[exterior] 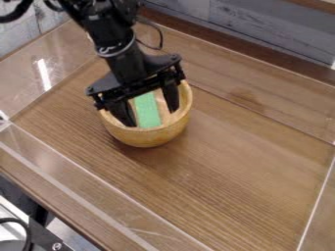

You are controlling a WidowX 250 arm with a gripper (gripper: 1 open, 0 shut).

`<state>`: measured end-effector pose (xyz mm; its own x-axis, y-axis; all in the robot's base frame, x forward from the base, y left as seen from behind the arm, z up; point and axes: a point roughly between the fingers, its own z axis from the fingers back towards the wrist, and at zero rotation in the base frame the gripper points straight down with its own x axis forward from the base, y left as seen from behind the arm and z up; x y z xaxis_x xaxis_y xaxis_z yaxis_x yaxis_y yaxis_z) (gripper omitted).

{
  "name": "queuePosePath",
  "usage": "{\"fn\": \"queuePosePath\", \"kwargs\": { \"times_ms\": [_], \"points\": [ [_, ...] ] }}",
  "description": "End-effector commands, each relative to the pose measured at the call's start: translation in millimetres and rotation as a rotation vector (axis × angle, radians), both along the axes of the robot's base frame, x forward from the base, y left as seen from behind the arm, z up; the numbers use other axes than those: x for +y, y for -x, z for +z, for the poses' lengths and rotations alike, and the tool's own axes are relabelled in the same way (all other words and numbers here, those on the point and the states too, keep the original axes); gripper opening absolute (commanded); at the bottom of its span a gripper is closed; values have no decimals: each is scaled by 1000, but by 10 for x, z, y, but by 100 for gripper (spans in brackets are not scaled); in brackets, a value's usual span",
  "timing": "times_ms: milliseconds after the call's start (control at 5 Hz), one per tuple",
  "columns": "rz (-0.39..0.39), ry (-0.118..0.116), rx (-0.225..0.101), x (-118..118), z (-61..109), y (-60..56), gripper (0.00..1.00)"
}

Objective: Put the green block in the brown bowl

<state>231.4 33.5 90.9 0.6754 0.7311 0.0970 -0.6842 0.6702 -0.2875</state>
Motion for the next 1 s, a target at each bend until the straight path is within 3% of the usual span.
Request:
{"fn": "queuePosePath", "kwargs": {
  "times_ms": [0, 800],
  "points": [
    [-6, -19, -57, 62, 230, -128, 100],
    [-66, -16, -137, 71, 615, -333, 100]
  ]
}}
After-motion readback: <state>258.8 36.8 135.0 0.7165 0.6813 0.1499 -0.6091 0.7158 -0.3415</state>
